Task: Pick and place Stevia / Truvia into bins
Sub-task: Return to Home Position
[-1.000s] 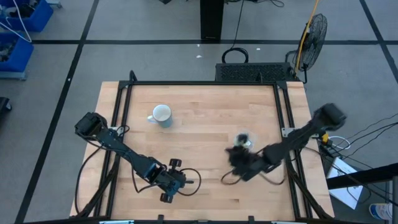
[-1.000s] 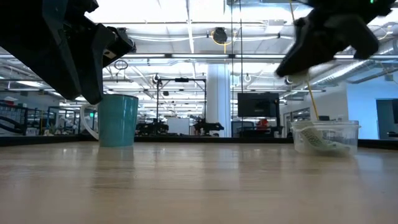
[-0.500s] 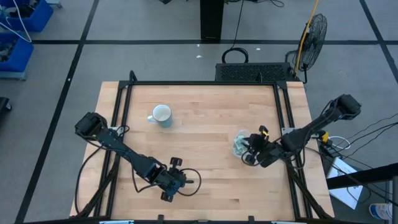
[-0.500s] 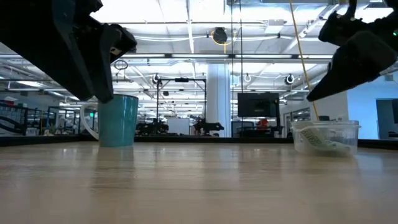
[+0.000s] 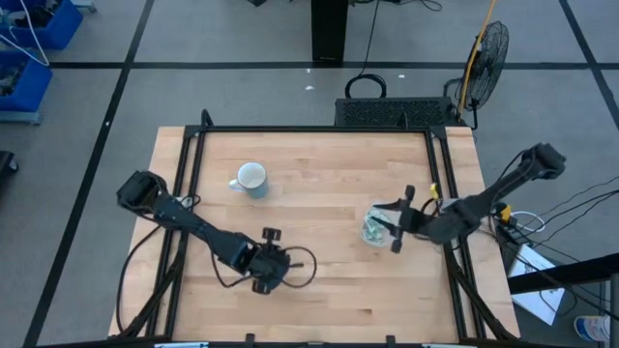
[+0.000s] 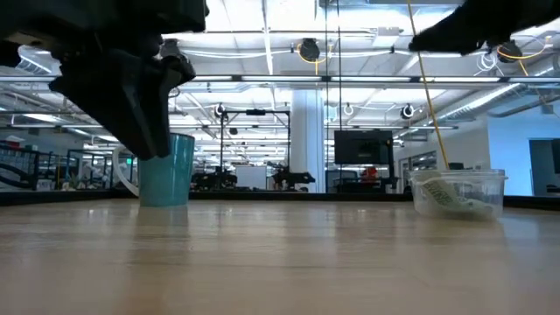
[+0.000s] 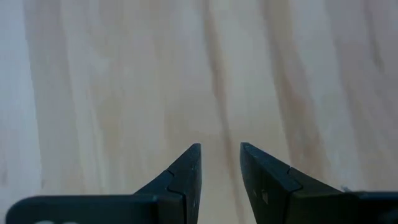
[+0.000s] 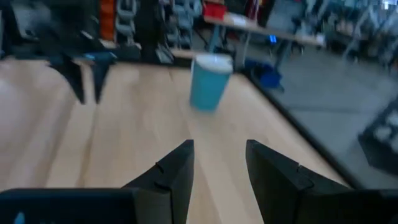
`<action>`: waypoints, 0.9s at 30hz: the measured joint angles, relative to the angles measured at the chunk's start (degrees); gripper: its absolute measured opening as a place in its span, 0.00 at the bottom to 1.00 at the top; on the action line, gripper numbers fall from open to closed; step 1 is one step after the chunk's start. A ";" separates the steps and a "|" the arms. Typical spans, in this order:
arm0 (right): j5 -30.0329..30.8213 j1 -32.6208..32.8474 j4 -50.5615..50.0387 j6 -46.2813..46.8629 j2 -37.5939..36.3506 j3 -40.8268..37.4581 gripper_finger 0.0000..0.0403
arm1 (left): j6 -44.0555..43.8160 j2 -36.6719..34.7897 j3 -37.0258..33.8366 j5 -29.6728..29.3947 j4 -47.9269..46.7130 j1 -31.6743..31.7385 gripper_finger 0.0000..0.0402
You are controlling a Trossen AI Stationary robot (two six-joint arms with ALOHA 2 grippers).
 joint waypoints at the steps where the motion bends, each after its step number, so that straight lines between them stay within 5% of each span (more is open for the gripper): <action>1: 0.00 0.29 0.06 -1.63 -1.49 0.01 0.35 | -0.97 -0.48 0.03 0.89 -1.84 0.58 0.29; 6: -0.02 0.48 -0.37 -1.46 -6.12 0.02 0.35 | -6.91 -4.96 -0.02 2.02 -10.62 3.04 0.29; 15: -0.27 0.50 -4.72 2.15 -9.67 0.02 0.35 | -3.84 -22.97 0.02 -0.59 -13.72 4.22 0.29; 22: -17.45 0.51 -10.48 5.22 -15.80 0.02 0.35 | -4.14 -39.25 -2.23 -4.93 -15.47 4.22 0.29; 27: -25.49 0.51 -12.59 5.16 -19.14 0.01 0.35 | -4.82 -51.91 -11.12 -4.93 -9.10 3.82 0.29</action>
